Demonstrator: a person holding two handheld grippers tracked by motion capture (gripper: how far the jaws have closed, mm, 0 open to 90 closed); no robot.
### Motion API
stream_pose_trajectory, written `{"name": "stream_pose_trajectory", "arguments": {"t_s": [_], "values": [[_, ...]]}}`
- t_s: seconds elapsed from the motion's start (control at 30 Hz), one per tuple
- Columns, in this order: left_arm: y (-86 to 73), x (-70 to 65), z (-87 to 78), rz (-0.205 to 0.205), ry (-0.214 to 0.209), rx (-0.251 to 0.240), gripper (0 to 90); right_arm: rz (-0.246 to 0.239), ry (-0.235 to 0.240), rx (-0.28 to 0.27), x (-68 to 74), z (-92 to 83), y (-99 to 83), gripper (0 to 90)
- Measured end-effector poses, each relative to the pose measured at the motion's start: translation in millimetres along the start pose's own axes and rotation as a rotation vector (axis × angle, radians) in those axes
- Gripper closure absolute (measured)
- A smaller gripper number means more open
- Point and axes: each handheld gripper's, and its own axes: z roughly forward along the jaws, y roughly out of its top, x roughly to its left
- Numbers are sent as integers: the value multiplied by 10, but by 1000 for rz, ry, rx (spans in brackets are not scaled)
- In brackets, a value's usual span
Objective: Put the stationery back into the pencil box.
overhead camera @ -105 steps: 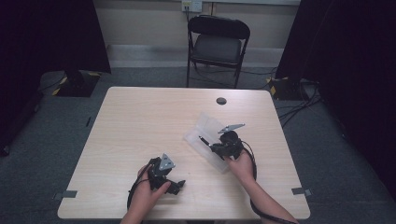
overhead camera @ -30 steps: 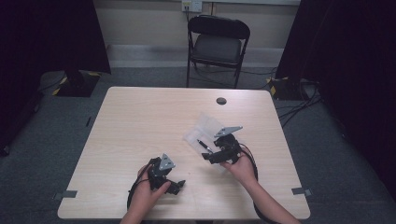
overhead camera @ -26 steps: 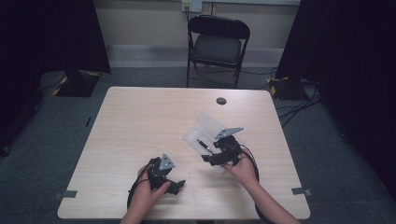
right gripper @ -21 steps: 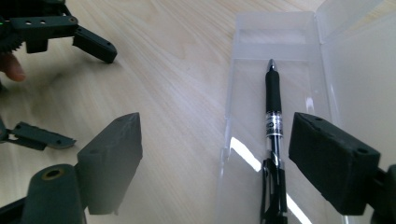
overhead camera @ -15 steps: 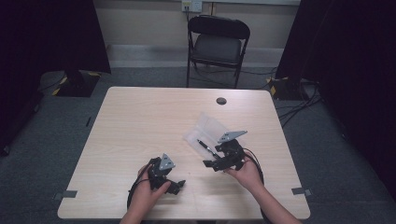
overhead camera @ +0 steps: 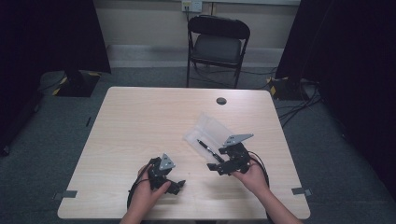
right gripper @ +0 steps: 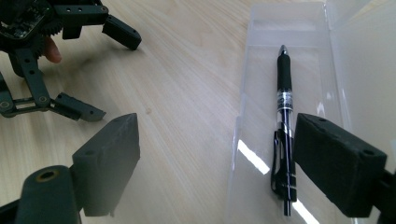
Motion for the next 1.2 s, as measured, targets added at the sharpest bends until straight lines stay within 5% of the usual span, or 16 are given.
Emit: {"name": "stream_pose_trajectory", "arguments": {"t_s": [1.2], "values": [[-1, 1, 1, -1, -3, -2, 0, -3, 13, -21, -126, -372, -453, 146]]}}
